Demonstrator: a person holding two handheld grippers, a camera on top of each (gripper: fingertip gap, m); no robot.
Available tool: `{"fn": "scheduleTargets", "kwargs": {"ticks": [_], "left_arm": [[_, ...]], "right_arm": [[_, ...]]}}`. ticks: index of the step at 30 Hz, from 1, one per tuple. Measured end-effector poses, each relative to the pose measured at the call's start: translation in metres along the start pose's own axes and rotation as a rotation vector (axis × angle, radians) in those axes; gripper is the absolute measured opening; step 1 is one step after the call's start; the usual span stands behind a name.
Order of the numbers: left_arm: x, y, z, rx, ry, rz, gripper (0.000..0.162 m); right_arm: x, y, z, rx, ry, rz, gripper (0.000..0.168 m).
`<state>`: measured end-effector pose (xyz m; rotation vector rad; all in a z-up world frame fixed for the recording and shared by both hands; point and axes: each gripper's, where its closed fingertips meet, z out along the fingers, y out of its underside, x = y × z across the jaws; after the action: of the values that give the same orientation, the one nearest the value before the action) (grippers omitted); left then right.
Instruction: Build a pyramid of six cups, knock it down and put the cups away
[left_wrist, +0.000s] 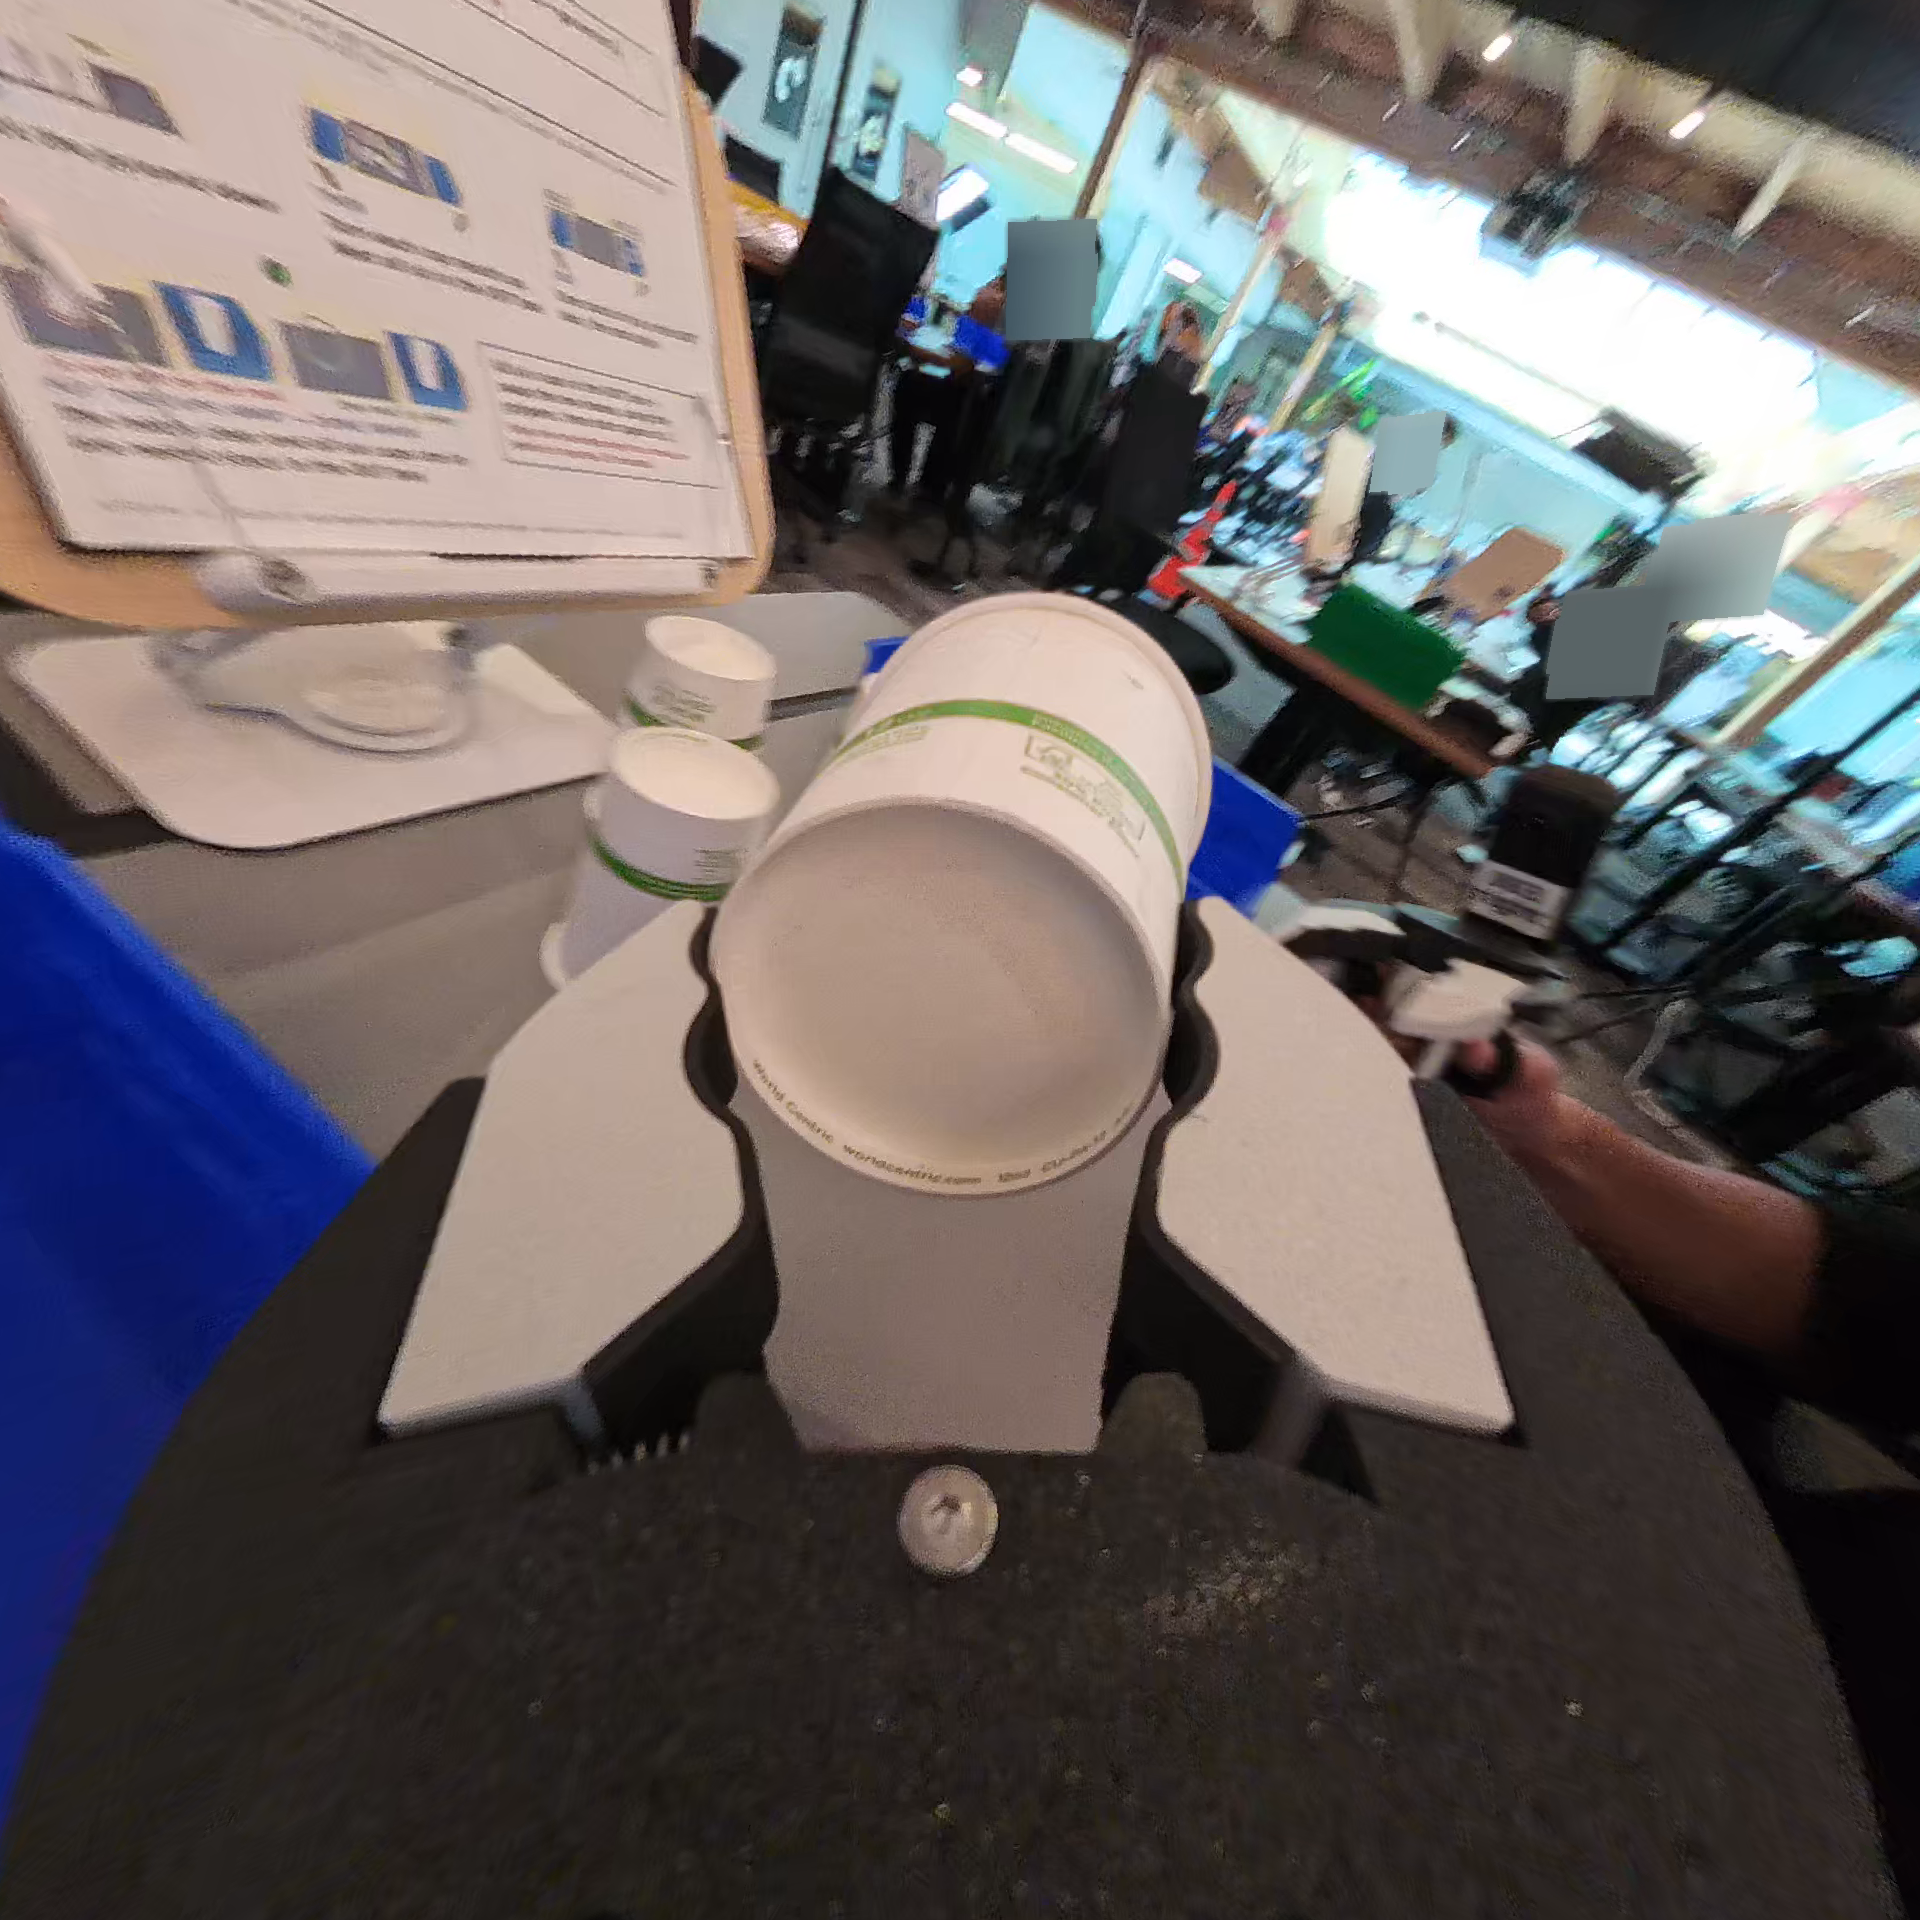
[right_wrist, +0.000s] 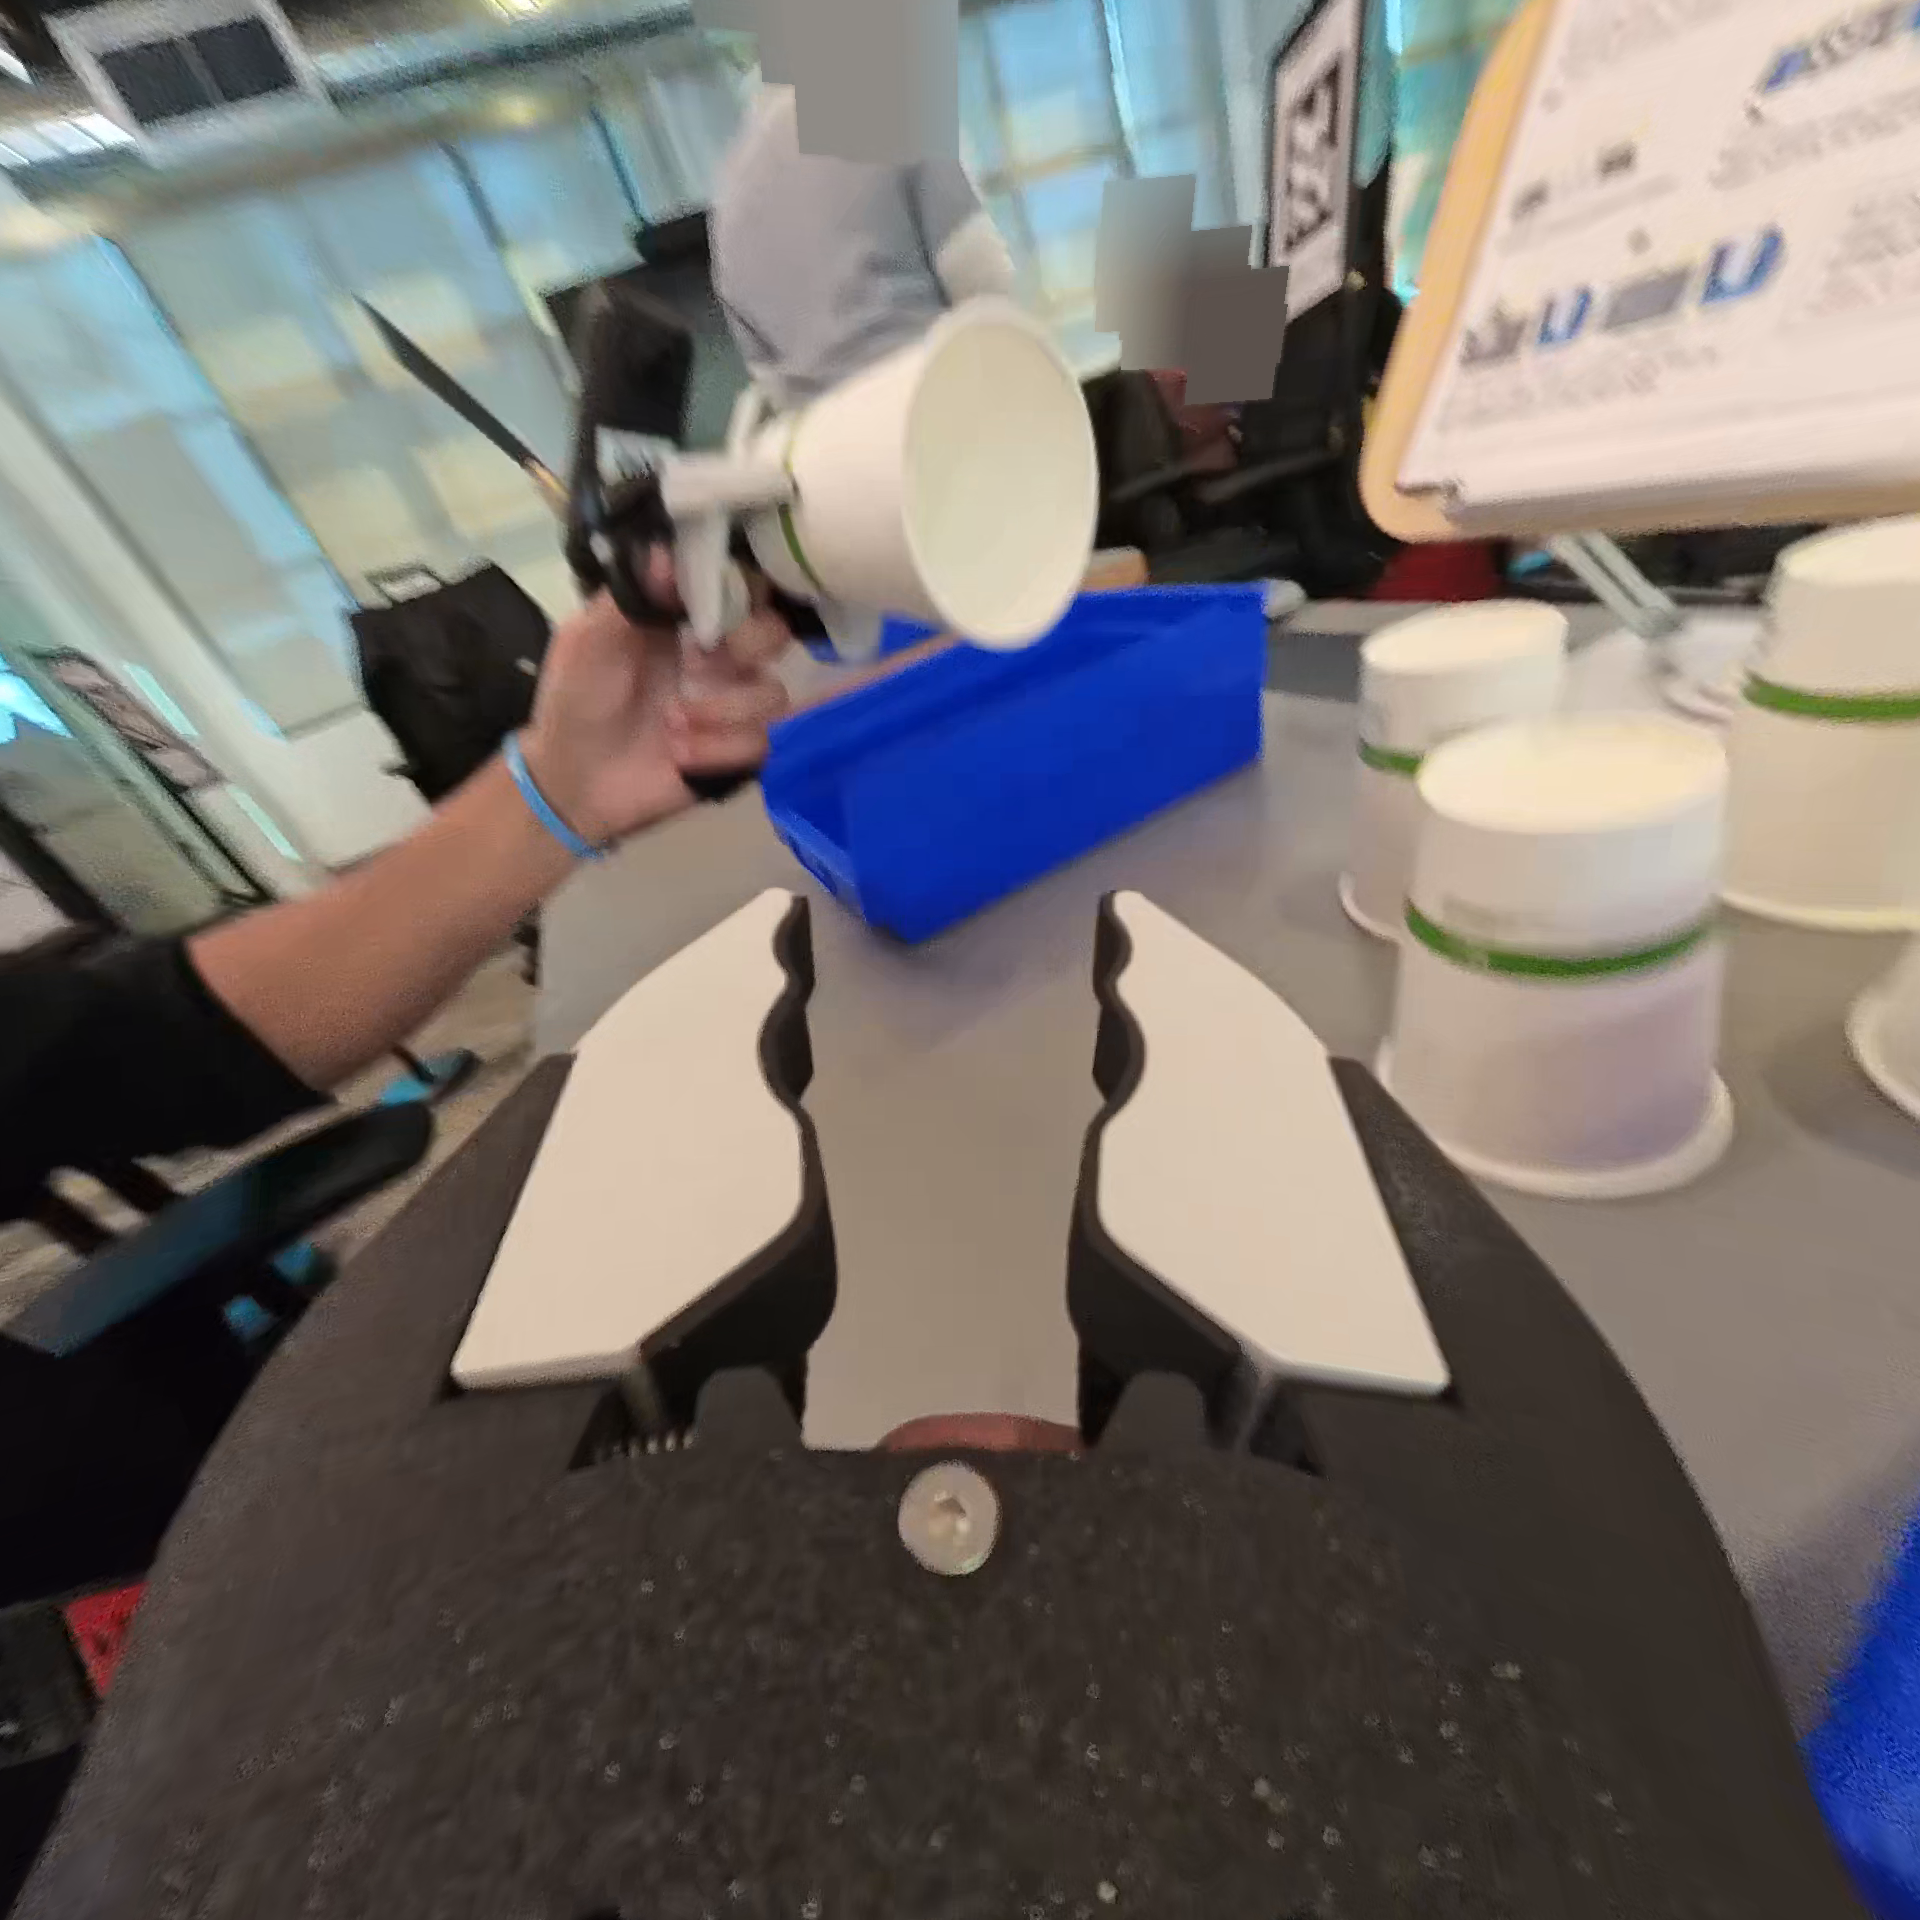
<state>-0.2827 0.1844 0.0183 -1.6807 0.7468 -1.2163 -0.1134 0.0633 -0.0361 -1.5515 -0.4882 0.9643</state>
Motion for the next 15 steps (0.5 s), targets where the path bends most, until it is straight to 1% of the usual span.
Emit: {"fn": "scheduleTargets", "kwargs": {"ticks": [2, 4, 5, 6, 9, 11, 12, 13, 14, 15], "left_arm": [[0.02, 0.011, 0.008, 0.008, 0.056, -0.016, 0.081], [0.042, 0.021, 0.02, -0.014, 0.127, -0.021, 0.081], [0.052, 0.025, 0.027, -0.024, 0.162, -0.027, 0.081], [0.059, 0.025, 0.032, -0.016, 0.189, -0.038, 0.081], [0.078, 0.03, 0.046, -0.026, 0.258, -0.068, 0.081], [0.083, 0.036, 0.054, -0.041, 0.265, -0.06, 0.081], [0.084, 0.039, 0.057, -0.044, 0.26, -0.056, 0.081], [0.087, 0.042, 0.06, -0.052, 0.266, -0.057, 0.081], [0.09, 0.046, 0.062, -0.059, 0.278, -0.062, 0.081], [0.091, 0.05, 0.064, -0.07, 0.272, -0.059, 0.081]], "right_arm": [[-0.01, -0.024, 0.014, 0.046, -0.112, 0.021, 0.051], [-0.024, -0.035, 0.029, 0.018, -0.241, 0.037, 0.055], [-0.033, -0.036, 0.035, -0.016, -0.309, 0.042, 0.054], [-0.039, -0.036, 0.041, -0.037, -0.347, 0.034, 0.053], [-0.043, -0.038, 0.051, -0.017, -0.347, -0.026, 0.05], [-0.05, -0.038, 0.049, -0.002, -0.385, -0.01, 0.04], [-0.052, -0.035, 0.046, -0.01, -0.4, -0.011, 0.022], [-0.051, -0.035, 0.043, -0.003, -0.392, -0.016, 0.007], [-0.047, -0.035, 0.04, 0.012, -0.372, -0.023, 0.002], [-0.044, -0.035, 0.037, 0.019, -0.355, -0.029, 0.002]]}}
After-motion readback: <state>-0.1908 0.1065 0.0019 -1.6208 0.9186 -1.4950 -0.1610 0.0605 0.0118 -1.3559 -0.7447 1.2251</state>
